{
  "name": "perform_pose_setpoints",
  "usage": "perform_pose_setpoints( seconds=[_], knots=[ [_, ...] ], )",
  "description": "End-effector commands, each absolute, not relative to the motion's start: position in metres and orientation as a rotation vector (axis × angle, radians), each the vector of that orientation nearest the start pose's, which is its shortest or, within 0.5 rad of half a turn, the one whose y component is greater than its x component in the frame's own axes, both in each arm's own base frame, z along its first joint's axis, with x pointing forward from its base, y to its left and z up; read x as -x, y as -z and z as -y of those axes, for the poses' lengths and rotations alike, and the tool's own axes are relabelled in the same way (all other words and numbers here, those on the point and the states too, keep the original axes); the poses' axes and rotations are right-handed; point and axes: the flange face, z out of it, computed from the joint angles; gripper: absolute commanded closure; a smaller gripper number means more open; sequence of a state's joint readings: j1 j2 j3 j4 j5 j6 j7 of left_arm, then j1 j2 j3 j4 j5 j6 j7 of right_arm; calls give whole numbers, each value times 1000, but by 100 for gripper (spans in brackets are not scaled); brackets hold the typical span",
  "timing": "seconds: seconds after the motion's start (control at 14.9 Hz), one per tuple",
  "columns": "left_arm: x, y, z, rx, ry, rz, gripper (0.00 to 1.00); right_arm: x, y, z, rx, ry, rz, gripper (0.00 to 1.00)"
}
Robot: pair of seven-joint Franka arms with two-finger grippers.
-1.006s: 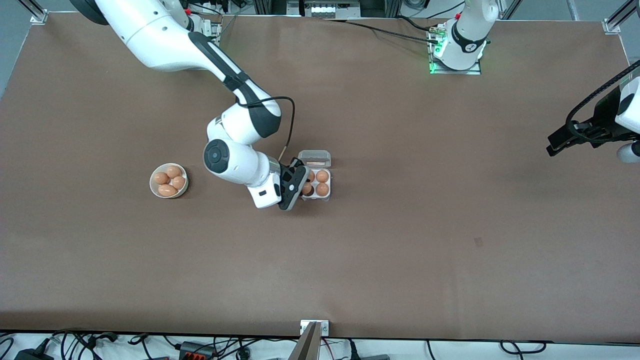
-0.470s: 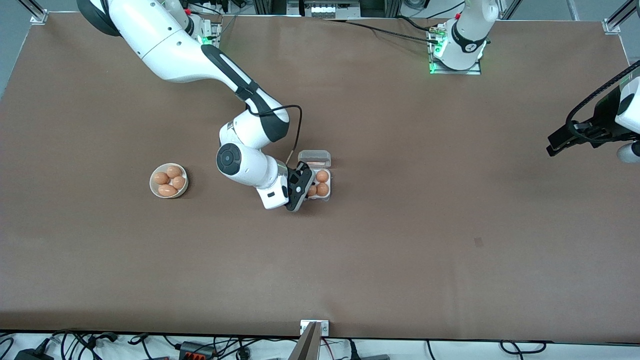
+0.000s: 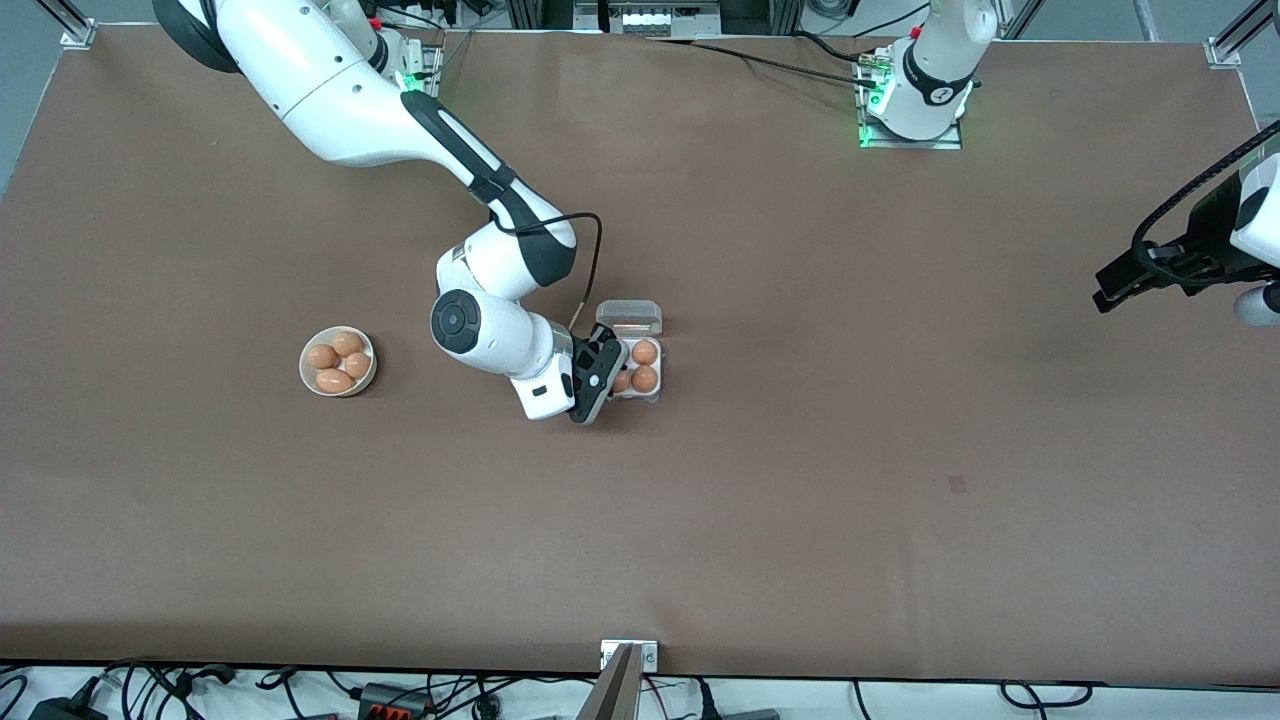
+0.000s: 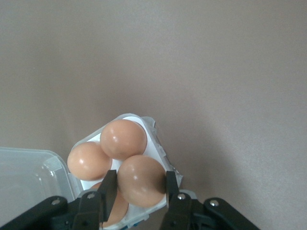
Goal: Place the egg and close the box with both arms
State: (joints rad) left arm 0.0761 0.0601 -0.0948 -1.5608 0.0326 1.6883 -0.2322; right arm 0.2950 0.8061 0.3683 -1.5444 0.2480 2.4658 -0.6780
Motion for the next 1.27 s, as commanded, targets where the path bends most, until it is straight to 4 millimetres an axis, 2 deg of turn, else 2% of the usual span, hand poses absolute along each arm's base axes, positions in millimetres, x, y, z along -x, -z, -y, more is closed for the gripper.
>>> perform_pose_setpoints(
  seconds=[0.0,0.07,0.13,0.27,0.47,0.54,0.67,0.87,1.01,1.21],
  knots=[
    [-584,-613,6,3116,120,349,0,-593,-214,-410,2351,199,1350,84],
    [-584,-613,6,3116,120,349,0,-593,-213,-409,2351,198,1350,84],
    [-584,-612,6,3114,118,348,0,-594,-214,-409,2350,200,1352,77],
    [-584,-612,6,3114,118,348,0,-594,-215,-409,2363,195,1317,0],
    [-584,-612,5,3114,118,351,0,-598,-225,-407,2365,205,1309,0],
    [-585,-612,6,3114,120,348,0,-600,-235,-405,2365,189,1309,0],
    [-584,-612,5,3112,118,350,0,-610,-276,-391,2408,142,1237,0],
    [-585,-611,6,3114,118,348,0,-624,-344,-353,2546,88,985,0],
    [-585,-608,9,3114,106,336,0,-633,-372,-322,2639,22,784,0],
    [-585,-607,7,3112,94,346,0,-648,-407,-285,2764,-131,432,0]
  ],
)
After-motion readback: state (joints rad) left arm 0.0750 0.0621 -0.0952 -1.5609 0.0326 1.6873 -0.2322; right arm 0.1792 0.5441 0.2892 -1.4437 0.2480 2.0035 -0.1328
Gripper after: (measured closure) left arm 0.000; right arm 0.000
